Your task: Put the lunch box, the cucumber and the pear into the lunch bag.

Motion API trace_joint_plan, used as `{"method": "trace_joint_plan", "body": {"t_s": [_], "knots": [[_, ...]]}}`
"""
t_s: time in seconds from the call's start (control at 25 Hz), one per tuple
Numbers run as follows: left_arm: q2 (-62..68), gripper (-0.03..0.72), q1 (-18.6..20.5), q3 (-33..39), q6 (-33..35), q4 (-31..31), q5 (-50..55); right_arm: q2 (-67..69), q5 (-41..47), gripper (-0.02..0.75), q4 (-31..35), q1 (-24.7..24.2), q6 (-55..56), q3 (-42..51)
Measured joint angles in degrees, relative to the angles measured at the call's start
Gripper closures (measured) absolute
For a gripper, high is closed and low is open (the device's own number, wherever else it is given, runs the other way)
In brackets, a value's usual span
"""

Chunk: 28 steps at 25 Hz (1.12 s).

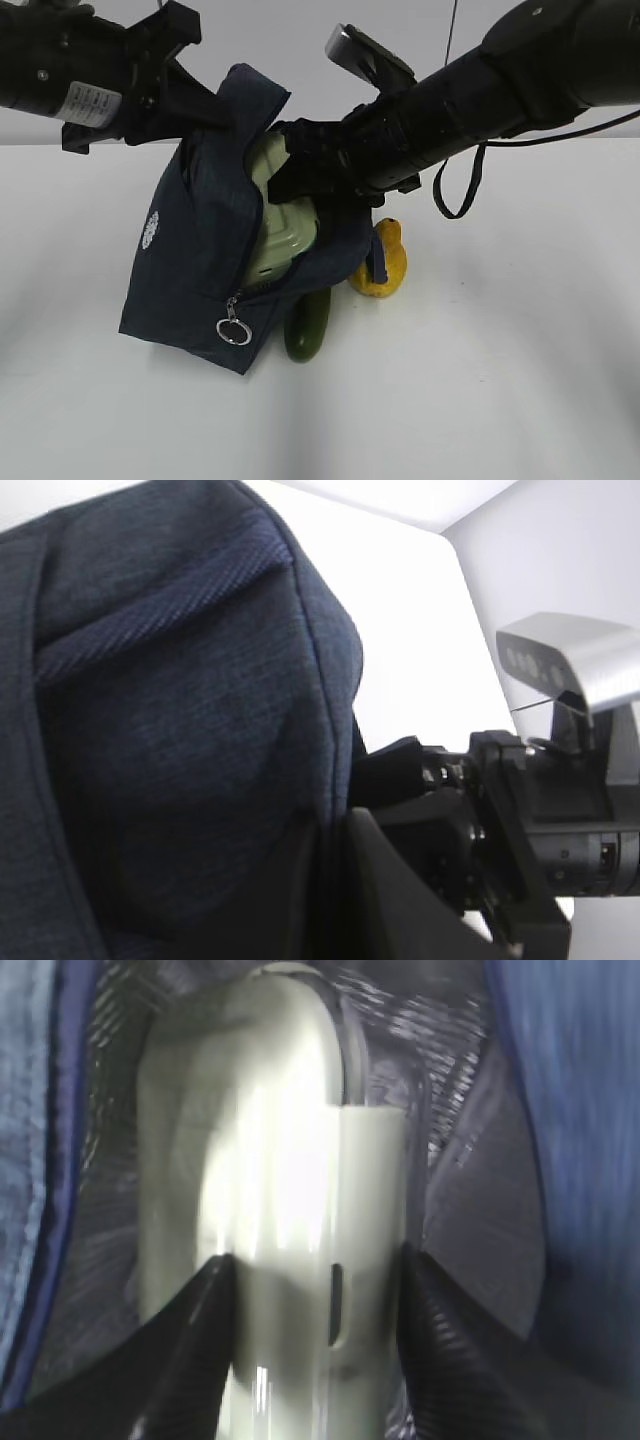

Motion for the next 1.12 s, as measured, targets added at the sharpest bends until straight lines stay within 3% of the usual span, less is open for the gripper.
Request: {"method": "trace_joint_plan", "body": {"t_s": [0.44, 0.92, 1.12], "knots": [[0.00, 0.685, 0.00, 0.00, 1.08, -0.24, 1.27, 3.58, 0.94, 0.354, 2.24, 0.12, -0.74, 0.00], [0.06, 0.685, 0.00, 0.00, 1.36, 2.33, 1.75, 3.81, 1.29, 0.246, 4.07, 0.12, -1.93, -0.20], [0.01, 0.685, 0.00, 0.00, 1.45, 6.68, 1.79, 1.36, 1.77, 0.242, -1.52, 0.12, -2.05, -1.19]]}}
